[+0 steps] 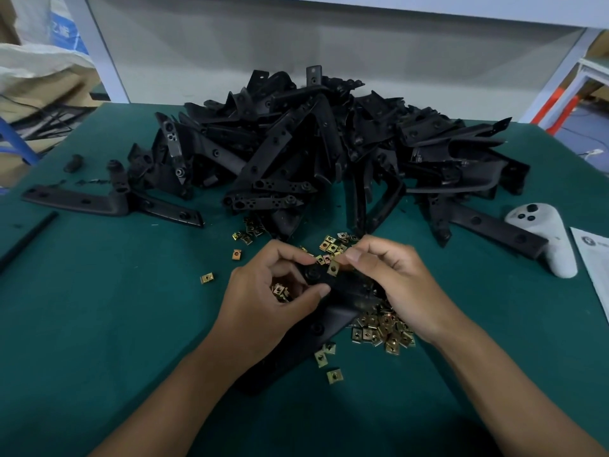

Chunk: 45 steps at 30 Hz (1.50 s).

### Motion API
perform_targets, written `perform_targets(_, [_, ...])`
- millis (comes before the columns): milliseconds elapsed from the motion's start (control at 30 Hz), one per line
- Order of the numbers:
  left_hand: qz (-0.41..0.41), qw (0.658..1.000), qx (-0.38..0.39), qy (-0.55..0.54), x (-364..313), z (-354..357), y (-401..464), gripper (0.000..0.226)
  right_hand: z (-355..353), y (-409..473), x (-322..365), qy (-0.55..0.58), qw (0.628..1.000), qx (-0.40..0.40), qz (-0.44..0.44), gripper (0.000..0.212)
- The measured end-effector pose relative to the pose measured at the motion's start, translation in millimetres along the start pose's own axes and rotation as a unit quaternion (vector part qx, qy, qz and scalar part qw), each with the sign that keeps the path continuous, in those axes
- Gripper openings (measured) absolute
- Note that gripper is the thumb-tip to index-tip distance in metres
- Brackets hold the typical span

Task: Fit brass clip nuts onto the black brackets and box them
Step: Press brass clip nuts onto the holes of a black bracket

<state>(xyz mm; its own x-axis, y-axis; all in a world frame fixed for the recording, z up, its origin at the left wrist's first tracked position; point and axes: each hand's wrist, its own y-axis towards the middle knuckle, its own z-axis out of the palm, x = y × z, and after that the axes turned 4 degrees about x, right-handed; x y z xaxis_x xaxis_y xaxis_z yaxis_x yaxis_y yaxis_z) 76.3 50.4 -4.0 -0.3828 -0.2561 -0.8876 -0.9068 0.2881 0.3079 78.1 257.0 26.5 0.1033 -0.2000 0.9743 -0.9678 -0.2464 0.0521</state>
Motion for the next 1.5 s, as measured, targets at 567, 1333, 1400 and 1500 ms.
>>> perform_targets(567, [-0.047,0.979,-0.05,-0.193,3.2,-5.5,7.0,0.035,-13.2,12.3,-10.6,0.368,0.922,-0.023,0.115,0.049])
perform_targets(1333, [-0.083,0.935,0.031,-0.342,4.6,-3.7,8.9,0.033,-8.8,10.4,-11.7,0.341,0.933,0.025,0.108,0.023])
perform_targets(1400, [-0.076,0.942,0.036,-0.325,0.6,-2.3,8.7,0.039,-9.2,10.5,-12.6,0.336,0.936,0.027,0.104,0.035])
perform_targets(1500, [-0.082,0.945,0.037,-0.316,-2.8,-1.0,8.4,0.046,-10.2,9.7,-12.6,0.327,0.939,0.031,0.102,0.044])
